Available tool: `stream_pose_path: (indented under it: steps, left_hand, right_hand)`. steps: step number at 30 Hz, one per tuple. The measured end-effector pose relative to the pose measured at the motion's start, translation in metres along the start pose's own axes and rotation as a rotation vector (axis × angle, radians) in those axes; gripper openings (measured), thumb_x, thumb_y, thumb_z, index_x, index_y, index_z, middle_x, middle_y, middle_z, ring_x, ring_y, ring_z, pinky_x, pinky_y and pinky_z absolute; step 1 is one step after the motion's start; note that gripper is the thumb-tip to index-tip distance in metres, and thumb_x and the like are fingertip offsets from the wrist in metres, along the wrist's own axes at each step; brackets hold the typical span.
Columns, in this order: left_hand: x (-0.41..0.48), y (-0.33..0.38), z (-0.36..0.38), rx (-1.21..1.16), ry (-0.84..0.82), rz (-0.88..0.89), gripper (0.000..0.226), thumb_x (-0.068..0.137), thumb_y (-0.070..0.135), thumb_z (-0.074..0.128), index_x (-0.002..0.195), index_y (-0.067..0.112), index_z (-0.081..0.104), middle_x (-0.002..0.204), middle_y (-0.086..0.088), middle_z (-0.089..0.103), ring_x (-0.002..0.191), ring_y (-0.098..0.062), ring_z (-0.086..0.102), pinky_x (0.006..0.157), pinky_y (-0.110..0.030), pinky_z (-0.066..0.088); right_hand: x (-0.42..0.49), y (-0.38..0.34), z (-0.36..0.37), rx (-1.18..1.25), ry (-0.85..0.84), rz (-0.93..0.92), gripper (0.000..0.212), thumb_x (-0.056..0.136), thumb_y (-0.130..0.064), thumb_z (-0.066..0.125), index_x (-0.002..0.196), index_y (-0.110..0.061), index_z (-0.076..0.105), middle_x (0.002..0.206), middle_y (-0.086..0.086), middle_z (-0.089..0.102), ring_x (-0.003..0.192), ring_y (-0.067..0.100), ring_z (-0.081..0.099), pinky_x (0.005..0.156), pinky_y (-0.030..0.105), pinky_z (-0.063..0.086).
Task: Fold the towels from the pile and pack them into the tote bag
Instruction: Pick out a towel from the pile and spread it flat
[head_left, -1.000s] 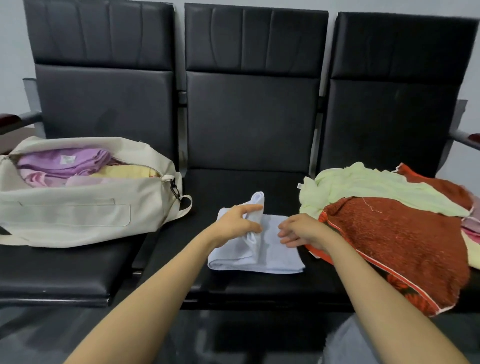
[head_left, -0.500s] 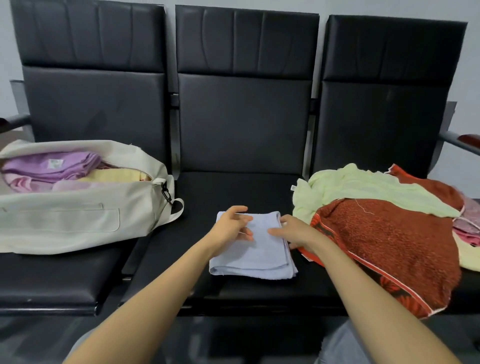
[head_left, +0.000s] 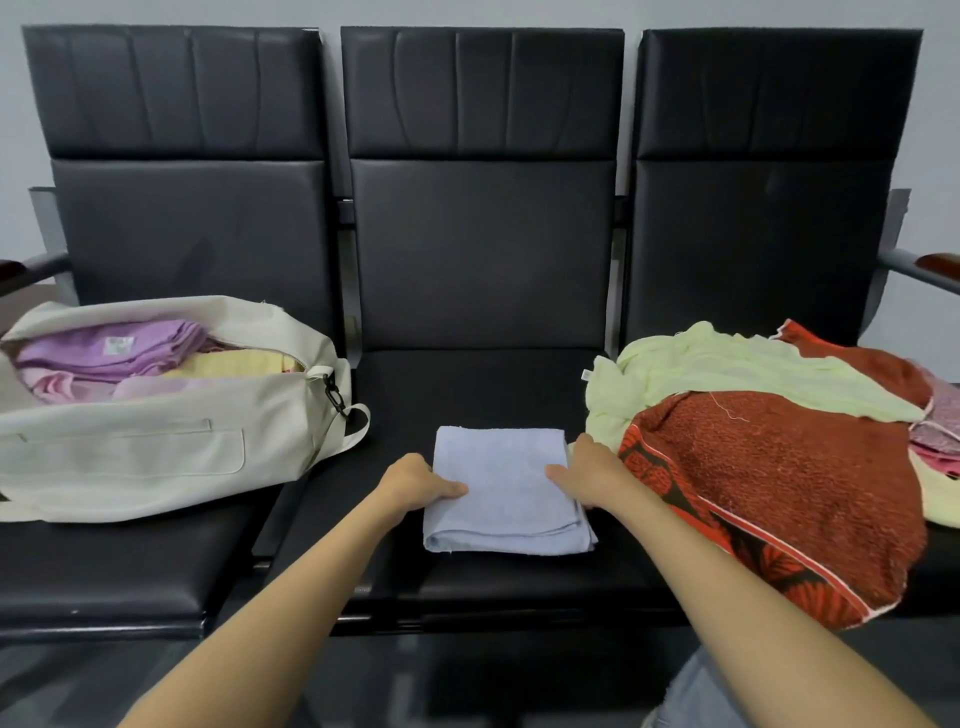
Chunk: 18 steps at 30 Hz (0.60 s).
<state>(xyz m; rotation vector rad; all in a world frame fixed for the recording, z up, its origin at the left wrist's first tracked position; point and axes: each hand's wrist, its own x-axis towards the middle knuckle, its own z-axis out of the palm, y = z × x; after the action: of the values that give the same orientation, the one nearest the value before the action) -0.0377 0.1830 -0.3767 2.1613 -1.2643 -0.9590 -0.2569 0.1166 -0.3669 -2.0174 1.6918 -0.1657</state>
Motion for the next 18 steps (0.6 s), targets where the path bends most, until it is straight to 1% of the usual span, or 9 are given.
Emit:
stream_pose_path:
  steps: [2,4,8,10,11,13,14,16,18]
  left_hand:
    - [-0.003,0.001,0.001,0.008,0.013,-0.022,0.048,0.074,0.038,0.079,0.062,0.015,0.039,0.064,0.003,0.041,0.059,-0.011,0.04,0.05,-0.023,0.028]
    - [-0.006,0.003,0.001,0.009,0.028,-0.025,0.052,0.073,0.038,0.079,0.059,0.015,0.035,0.061,0.004,0.038,0.057,-0.011,0.037,0.049,-0.023,0.026]
    - [-0.008,0.002,0.002,0.018,0.036,0.009,0.052,0.074,0.036,0.079,0.057,0.015,0.034,0.058,0.004,0.037,0.054,-0.011,0.036,0.05,-0.023,0.026]
    - [-0.01,0.003,0.003,0.026,0.034,0.033,0.044,0.075,0.034,0.078,0.062,0.015,0.041,0.065,0.004,0.044,0.06,-0.01,0.042,0.052,-0.022,0.031]
    - [-0.011,0.004,0.003,0.014,0.025,0.045,0.038,0.077,0.033,0.076,0.067,0.015,0.045,0.071,0.004,0.049,0.065,-0.009,0.046,0.055,-0.021,0.034]
    - [-0.013,0.004,-0.002,-0.096,-0.005,0.048,0.029,0.079,0.029,0.074,0.077,0.014,0.049,0.084,0.004,0.055,0.074,-0.01,0.052,0.06,-0.022,0.041]
    - [-0.014,0.004,-0.005,-0.186,-0.028,0.05,0.027,0.079,0.026,0.074,0.08,0.012,0.051,0.089,0.001,0.059,0.077,-0.011,0.056,0.065,-0.025,0.047]
    - [-0.016,0.002,-0.014,-0.385,-0.035,0.09,0.03,0.078,0.02,0.077,0.09,0.006,0.053,0.097,-0.008,0.063,0.08,-0.015,0.061,0.073,-0.034,0.054]
    - [-0.02,0.001,-0.024,-0.647,-0.019,0.136,0.043,0.081,0.01,0.075,0.112,0.011,0.045,0.104,-0.011,0.061,0.082,-0.018,0.062,0.072,-0.031,0.054]
  right_hand:
    - [0.002,0.002,0.004,-0.067,-0.043,0.005,0.069,0.085,-0.052,0.06,0.132,-0.004,0.044,0.129,0.009,0.053,0.114,0.026,0.055,0.085,0.029,0.045]
    - [0.003,0.001,0.006,-0.096,-0.048,0.004,0.074,0.08,-0.056,0.063,0.133,-0.007,0.045,0.126,0.007,0.055,0.109,0.023,0.057,0.087,0.031,0.048]
    - [-0.002,-0.01,0.009,-0.083,-0.039,0.017,0.09,0.089,-0.042,0.062,0.146,0.002,0.008,0.13,0.015,0.053,0.116,0.03,0.055,0.088,0.033,0.046]
    - [-0.005,-0.017,0.013,-0.107,-0.041,-0.017,0.087,0.093,-0.033,0.057,0.148,-0.001,-0.003,0.122,0.017,0.055,0.112,0.032,0.055,0.085,0.034,0.046]
    - [-0.005,-0.021,0.014,-0.082,-0.039,-0.026,0.084,0.094,-0.027,0.055,0.148,-0.003,-0.005,0.112,0.016,0.057,0.103,0.029,0.057,0.079,0.033,0.047]
    - [-0.007,-0.026,0.01,0.069,-0.042,-0.036,0.083,0.093,-0.017,0.056,0.149,-0.008,-0.005,0.092,0.01,0.054,0.081,0.021,0.058,0.066,0.029,0.046]
    - [-0.007,-0.027,0.007,0.193,-0.051,-0.042,0.086,0.091,-0.015,0.058,0.149,-0.013,-0.006,0.096,0.011,0.056,0.083,0.021,0.059,0.069,0.029,0.049]
    - [-0.005,-0.028,0.0,0.528,-0.095,-0.063,0.092,0.088,-0.011,0.063,0.151,-0.023,-0.003,0.126,0.014,0.051,0.107,0.025,0.057,0.088,0.033,0.05]
    - [-0.007,-0.028,-0.011,0.845,-0.13,-0.107,0.085,0.087,-0.005,0.064,0.151,-0.029,0.013,0.139,0.01,0.044,0.113,0.022,0.054,0.089,0.032,0.049]
